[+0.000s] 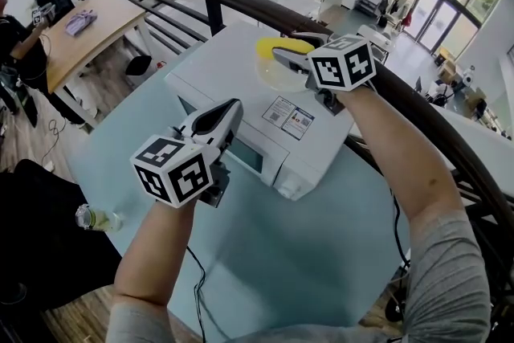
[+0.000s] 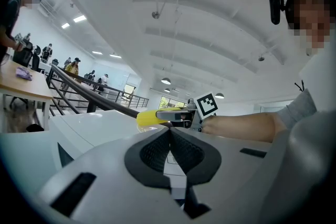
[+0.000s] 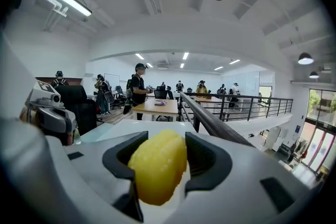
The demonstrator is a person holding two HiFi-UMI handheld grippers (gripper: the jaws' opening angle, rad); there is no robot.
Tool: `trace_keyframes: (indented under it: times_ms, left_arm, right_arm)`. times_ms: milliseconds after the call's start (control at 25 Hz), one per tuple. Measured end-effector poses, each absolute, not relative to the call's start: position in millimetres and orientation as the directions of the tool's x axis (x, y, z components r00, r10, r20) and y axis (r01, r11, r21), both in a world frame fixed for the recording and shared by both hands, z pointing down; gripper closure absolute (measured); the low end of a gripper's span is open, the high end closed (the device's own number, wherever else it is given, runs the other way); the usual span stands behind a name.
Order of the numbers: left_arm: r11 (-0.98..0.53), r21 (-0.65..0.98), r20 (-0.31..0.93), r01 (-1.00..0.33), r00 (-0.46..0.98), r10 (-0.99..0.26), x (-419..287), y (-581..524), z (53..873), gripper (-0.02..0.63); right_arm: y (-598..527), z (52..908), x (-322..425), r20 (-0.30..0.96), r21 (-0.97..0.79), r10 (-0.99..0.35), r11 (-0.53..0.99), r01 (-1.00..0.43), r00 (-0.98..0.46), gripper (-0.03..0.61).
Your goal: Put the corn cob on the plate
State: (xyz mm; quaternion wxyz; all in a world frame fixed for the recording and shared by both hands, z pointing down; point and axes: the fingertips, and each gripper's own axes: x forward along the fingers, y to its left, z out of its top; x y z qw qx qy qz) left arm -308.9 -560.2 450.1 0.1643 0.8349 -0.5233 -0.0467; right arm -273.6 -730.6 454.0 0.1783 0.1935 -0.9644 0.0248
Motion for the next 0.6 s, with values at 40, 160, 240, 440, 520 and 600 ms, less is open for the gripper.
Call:
trace_keyframes:
  times_ms: [40, 160, 240, 440, 520, 600]
  left_arm:
    - [-0.398, 0.323, 0.095, -0.858, 0.448, -0.889, -309.2, -559.9, 450.3, 0.606]
    - [-0.398, 0.321, 0.100, -0.860, 0.448, -0.888, -309.7, -559.3, 450.9, 0.606]
    - [-0.397, 0.319, 0.101, -0.860, 0.448, -0.888, -309.9, -559.2, 450.7, 0.606]
    - [-0.400, 0.319, 0.099, -0.859, 0.450, -0.887, -308.2, -559.2, 450.4, 0.606]
    - [-0.400, 0.320, 0.102, -0.859, 0.451, -0.887, -307.0, -559.1, 451.8, 0.606]
    - [-0.400, 0.318, 0.105, -0.859, 0.452, -0.886, -306.2, -558.9, 452.9, 0.606]
  right_arm:
    - [-730.4, 456.3, -272.1, 0.366, 0.033, -0.366, 0.924, -0.381, -0.856, 0.350]
    - [-730.3, 464.9, -266.3, 0.412, 0.072, -0.372, 0.923, -0.377, -0.832, 0.350]
    - [-730.0, 471.5, -263.1, 0.444, 0.095, -0.373, 0.924, -0.371, -0.815, 0.350]
    - [-728.4, 488.4, -258.6, 0.500, 0.119, -0.367, 0.926, -0.357, -0.784, 0.351]
    - [-726.9, 494.4, -256.8, 0.518, 0.135, -0.365, 0.928, -0.348, -0.773, 0.351]
    - [-725.7, 498.3, -255.5, 0.531, 0.153, -0.367, 0.928, -0.339, -0.764, 0.350]
